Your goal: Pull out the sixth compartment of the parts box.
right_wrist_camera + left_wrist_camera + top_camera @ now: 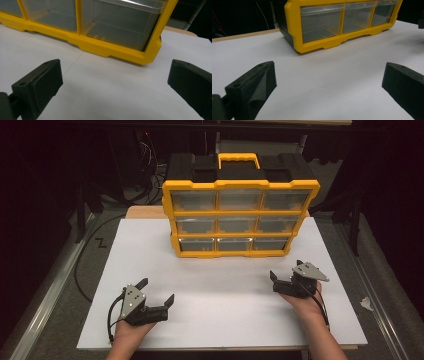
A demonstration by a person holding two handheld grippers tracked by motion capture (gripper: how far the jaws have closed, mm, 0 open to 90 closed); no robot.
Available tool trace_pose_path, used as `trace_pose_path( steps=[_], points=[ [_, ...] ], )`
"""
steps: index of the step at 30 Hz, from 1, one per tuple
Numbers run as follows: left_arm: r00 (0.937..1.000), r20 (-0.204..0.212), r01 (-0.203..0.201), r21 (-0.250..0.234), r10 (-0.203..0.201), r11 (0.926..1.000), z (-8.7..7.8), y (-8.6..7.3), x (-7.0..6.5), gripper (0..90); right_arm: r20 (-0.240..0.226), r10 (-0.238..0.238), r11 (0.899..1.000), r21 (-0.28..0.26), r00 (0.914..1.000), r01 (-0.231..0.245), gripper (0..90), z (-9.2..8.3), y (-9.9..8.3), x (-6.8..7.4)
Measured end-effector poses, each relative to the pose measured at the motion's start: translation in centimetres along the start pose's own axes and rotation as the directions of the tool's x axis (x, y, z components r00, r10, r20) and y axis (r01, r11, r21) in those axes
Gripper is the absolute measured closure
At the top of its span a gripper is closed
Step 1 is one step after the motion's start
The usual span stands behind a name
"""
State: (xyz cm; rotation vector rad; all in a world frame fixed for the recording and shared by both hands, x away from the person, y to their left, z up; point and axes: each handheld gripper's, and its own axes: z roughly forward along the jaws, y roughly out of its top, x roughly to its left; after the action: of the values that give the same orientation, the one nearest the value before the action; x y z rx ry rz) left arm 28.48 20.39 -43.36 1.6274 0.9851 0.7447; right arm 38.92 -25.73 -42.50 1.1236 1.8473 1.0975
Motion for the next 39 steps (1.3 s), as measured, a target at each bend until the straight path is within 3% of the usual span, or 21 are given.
trace_pose_path(
  steps=[5,7,14,23,34,39],
  points=[
    [0.9999,0.005,-0.011,0.01,0.011,0.9999,0.1,-0.1,-0.1,0.3,0.028,-0.004,1.0,0.019,0.9996,0.004,1.4,1.2,0.5,-0.3],
    [1.0,0.005,-0.008,0.009,0.008,0.9999,0.0,-0.1,-0.1,0.3,0.033,-0.03,0.999,0.017,0.999,0.03,1.3,1.0,0.5,-0.2],
    [1.0,0.0,-0.002,0.005,0.002,1.0,-0.1,-0.1,-0.1,0.7,0.031,-0.055,0.998,0.009,0.998,0.055,1.2,0.1,0.7,-0.1],
    [0.9999,-0.014,0.009,0.01,-0.009,0.9999,0.0,-0.1,0.0,0.8,0.051,-0.127,0.992,0.027,0.9906,0.126,1.2,-0.7,0.2,-0.3],
    [0.9999,-0.012,0.011,0.007,-0.011,0.9999,-0.1,-0.1,0.0,1.0,0.048,-0.144,0.987,0.077,0.9884,0.14,1.2,-1.1,-0.7,-0.5],
    [0.9999,-0.012,0.01,0.007,-0.01,0.9999,-0.1,-0.1,0.1,1.1,0.058,-0.176,0.981,0.093,0.9828,0.17,1.2,-1.1,-0.7,-0.3]
  ],
)
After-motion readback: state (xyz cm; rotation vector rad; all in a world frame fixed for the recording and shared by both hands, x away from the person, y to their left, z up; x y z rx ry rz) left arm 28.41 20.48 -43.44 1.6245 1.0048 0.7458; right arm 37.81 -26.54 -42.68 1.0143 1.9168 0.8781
